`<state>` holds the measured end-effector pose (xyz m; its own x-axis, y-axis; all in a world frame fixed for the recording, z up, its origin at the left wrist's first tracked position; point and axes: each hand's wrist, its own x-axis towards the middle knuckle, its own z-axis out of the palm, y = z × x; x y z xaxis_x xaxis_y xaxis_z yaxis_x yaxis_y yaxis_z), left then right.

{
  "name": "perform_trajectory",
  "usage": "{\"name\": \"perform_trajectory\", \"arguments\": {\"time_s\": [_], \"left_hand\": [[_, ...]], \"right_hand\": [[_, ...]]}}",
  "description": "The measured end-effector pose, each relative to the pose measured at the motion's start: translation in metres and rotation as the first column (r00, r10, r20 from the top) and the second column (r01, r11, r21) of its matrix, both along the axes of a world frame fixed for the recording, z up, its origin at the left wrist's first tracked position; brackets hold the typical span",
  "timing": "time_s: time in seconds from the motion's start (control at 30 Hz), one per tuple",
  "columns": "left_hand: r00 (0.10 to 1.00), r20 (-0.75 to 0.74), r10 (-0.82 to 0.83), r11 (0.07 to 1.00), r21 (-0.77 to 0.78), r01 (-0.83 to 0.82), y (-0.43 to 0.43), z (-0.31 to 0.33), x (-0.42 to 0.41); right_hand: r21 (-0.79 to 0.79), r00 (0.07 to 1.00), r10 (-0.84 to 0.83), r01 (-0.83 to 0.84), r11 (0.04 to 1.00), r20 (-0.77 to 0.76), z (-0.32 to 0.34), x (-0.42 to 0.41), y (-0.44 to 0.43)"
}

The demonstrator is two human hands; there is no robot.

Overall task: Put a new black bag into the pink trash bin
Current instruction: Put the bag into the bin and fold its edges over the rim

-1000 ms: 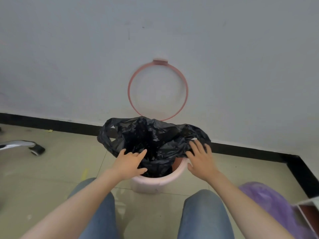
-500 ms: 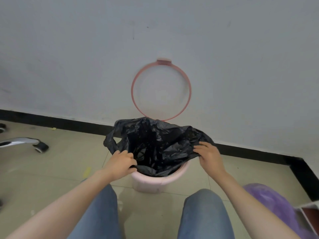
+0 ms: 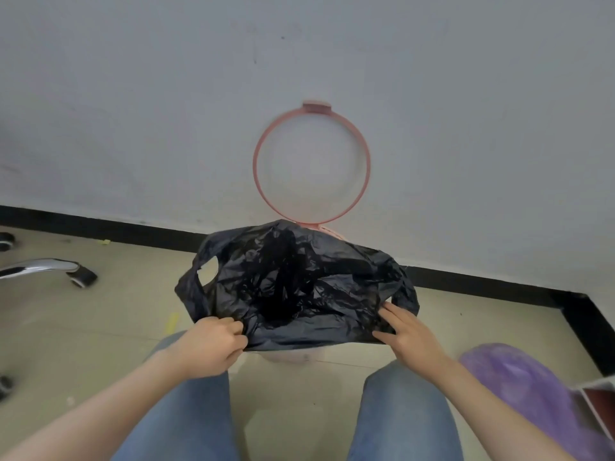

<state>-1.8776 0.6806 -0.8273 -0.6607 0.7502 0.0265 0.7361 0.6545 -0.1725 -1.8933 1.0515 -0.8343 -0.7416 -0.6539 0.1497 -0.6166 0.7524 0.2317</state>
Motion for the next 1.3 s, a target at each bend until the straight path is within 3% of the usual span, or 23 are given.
{"name": "perform_trajectory", "arguments": {"time_s": [0.1, 0.2, 0.27, 0.37, 0.47, 0.53, 0.57, 0.67, 0.73, 0.87, 0.93, 0.97, 1.03, 1.1, 1.13, 1.2, 1.23, 1.3], "left_hand": [[0.992, 0.005, 0.125, 0.992, 0.009, -0.125, 0.012, -0.003, 0.002], [0.931, -0.210, 0.299, 0.915, 0.340, -0.217, 0.038, -0.001, 0.002], [0.878, -0.251, 0.407, 0.858, 0.434, -0.273, 0.060, 0.001, -0.001], [0.817, -0.026, 0.577, 0.789, 0.278, -0.548, 0.081, 0.001, -0.010], [0.728, 0.219, 0.650, 0.722, 0.121, -0.681, 0.085, -0.025, -0.014], [0.665, 0.312, 0.678, 0.685, 0.061, -0.726, 0.081, -0.043, -0.016], [0.644, 0.356, 0.678, 0.673, 0.051, -0.737, 0.080, -0.047, -0.015], [0.602, 0.461, 0.652, 0.641, 0.090, -0.762, 0.077, -0.053, -0.009], [0.570, 0.527, 0.630, 0.575, 0.176, -0.799, 0.078, -0.055, -0.003], [0.572, 0.673, 0.468, 0.393, 0.421, -0.817, 0.083, -0.054, 0.001], [0.593, 0.691, 0.413, 0.343, 0.485, -0.804, 0.084, -0.052, 0.001], [0.600, 0.690, 0.405, 0.334, 0.499, -0.800, 0.084, -0.051, 0.001], [0.615, 0.679, 0.402, 0.340, 0.513, -0.788, 0.082, -0.050, 0.003], [0.622, 0.672, 0.402, 0.350, 0.516, -0.782, 0.081, -0.051, 0.005], [0.624, 0.668, 0.407, 0.357, 0.513, -0.781, 0.080, -0.051, 0.007], [0.629, 0.651, 0.425, 0.380, 0.503, -0.776, 0.078, -0.052, 0.009], [0.631, 0.644, 0.432, 0.391, 0.497, -0.775, 0.078, -0.053, 0.010], [0.632, 0.629, 0.453, 0.417, 0.477, -0.773, 0.077, -0.056, 0.012]], "right_hand": [[0.120, 0.996, -0.084, 0.080, 0.989, 0.024, -0.003, 0.008, -0.004], [0.130, 0.983, -0.183, 0.181, 0.975, 0.002, -0.002, 0.013, -0.010], [0.056, 0.976, -0.215, 0.216, 0.975, -0.020, -0.001, 0.013, -0.016], [-0.126, 0.959, -0.272, 0.261, 0.957, -0.077, 0.004, 0.009, -0.031], [-0.227, 0.951, -0.282, 0.250, 0.941, -0.122, 0.007, 0.003, -0.050], [-0.208, 0.939, -0.344, 0.332, 0.920, -0.026, 0.004, -0.006, -0.061], [-0.210, 0.919, -0.382, 0.394, 0.895, 0.097, 0.000, -0.012, -0.064], [-0.238, 0.755, -0.438, 0.598, 0.765, 0.489, -0.015, -0.032, -0.064], [-0.319, 0.681, -0.407, 0.680, 0.660, 0.609, -0.026, -0.041, -0.061], [-0.482, 0.541, -0.134, 0.818, 0.314, 0.831, -0.032, -0.046, -0.066], [-0.486, 0.508, -0.035, 0.840, 0.239, 0.861, -0.027, -0.051, -0.065], [-0.475, 0.500, -0.041, 0.843, 0.253, 0.865, -0.025, -0.053, -0.064], [-0.433, 0.528, -0.247, 0.830, 0.350, 0.812, -0.023, -0.051, -0.062], [-0.430, 0.619, -0.486, 0.782, 0.451, 0.617, -0.022, -0.039, -0.065], [-0.426, 0.669, -0.511, 0.741, 0.519, 0.541, -0.022, -0.034, -0.068], [-0.407, 0.730, -0.421, 0.663, 0.629, 0.538, -0.025, -0.025, -0.073], [-0.415, 0.719, -0.356, 0.656, 0.630, 0.596, -0.028, -0.022, -0.075], [-0.486, 0.668, -0.222, 0.693, 0.533, 0.710, -0.031, -0.016, -0.076]]}}
